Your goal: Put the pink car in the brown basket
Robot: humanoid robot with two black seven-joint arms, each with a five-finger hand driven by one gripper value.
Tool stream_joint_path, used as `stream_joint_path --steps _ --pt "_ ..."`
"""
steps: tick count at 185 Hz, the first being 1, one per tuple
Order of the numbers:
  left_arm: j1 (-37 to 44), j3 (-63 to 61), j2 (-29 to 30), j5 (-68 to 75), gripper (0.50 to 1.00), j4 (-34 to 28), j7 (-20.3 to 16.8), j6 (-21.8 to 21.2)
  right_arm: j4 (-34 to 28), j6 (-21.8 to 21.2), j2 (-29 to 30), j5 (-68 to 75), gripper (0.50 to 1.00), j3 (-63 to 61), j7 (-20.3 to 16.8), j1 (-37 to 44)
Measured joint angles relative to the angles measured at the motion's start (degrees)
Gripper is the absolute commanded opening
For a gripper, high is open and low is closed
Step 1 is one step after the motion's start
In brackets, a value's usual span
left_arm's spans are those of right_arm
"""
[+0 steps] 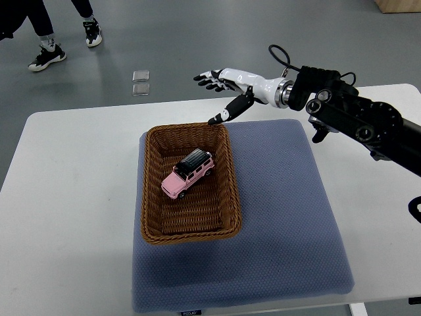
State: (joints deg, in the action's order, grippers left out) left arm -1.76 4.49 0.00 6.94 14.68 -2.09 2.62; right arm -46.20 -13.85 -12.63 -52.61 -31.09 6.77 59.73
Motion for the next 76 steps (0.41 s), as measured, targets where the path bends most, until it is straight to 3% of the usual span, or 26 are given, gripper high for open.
stream_joint_path --steps 48,76 --pt "0.0 0.09 0.0 -0.01 1.0 0.1 -0.02 0.0 -0.26 0.03 -0.97 30.56 0.913 -23.78 1.5 -16.78" --pt "0.01 0.05 0.0 -0.01 1.0 0.1 -0.02 0.0 0.33 -0.03 -0.2 45.45 0.913 -28.26 2.0 -21.85"
